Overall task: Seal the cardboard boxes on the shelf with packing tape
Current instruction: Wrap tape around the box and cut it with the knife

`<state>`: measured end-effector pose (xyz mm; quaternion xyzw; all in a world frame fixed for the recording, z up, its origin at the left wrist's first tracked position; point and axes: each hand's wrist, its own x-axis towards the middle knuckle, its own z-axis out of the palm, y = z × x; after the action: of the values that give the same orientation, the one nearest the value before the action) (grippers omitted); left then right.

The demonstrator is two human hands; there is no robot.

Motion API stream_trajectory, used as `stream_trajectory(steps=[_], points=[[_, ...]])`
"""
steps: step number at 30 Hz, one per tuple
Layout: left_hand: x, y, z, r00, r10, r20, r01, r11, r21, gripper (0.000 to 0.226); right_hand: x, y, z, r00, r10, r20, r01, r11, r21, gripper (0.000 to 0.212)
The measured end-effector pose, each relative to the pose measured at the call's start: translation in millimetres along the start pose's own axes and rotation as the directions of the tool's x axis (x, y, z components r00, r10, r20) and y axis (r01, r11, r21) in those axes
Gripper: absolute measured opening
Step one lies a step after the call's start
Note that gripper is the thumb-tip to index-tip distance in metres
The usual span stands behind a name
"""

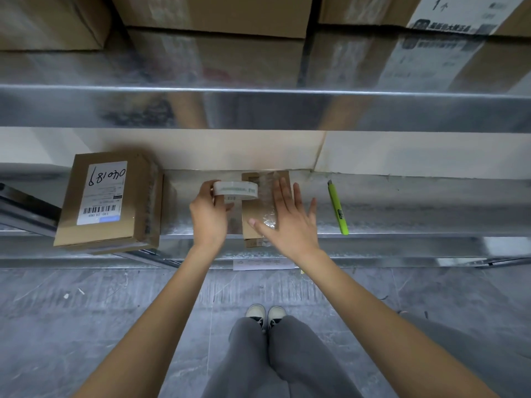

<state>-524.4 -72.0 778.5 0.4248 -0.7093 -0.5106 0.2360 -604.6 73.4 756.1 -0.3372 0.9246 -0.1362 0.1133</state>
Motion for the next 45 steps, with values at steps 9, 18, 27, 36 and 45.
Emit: stream_trajectory(steps=[9, 18, 27, 36, 45], points=[[-1.5, 5.5, 32.3, 0.976, -0.219, -0.014, 0.219, 0.976, 0.005, 0.007, -0.4, -23.1, 3.0, 0.998, -0.061, -0.006, 0.061, 0.997, -0.043, 0.085], [4.7, -12.6, -1.0, 0.92, -0.389, 0.042, 0.368, 0.825, -0.428, 0.027, -2.5, -24.9, 5.1, 0.999, -0.037, -0.005, 0.037, 0.998, -0.041, 0.094], [-8.4, -26.6, 18.0, 0.81, -0.566, 0.152, 0.511, 0.556, -0.655, 0.022, -1.5, -44.1, 8.8, 0.996, 0.081, 0.044, -0.078, 0.995, -0.069, 0.09], [-12.9, 1.0, 25.2, 0.937, -0.309, 0.162, 0.348, 0.86, -0.373, 0.016, -9.7, -13.7, -3.4, 0.996, 0.055, -0.07, -0.018, 0.893, 0.449, 0.074], [-13.2, 29.3, 40.6, 0.993, 0.118, 0.026, -0.121, 0.972, 0.201, 0.024, -5.5, 15.2, -18.0, 0.995, 0.062, -0.077, -0.009, 0.836, 0.549, 0.063]])
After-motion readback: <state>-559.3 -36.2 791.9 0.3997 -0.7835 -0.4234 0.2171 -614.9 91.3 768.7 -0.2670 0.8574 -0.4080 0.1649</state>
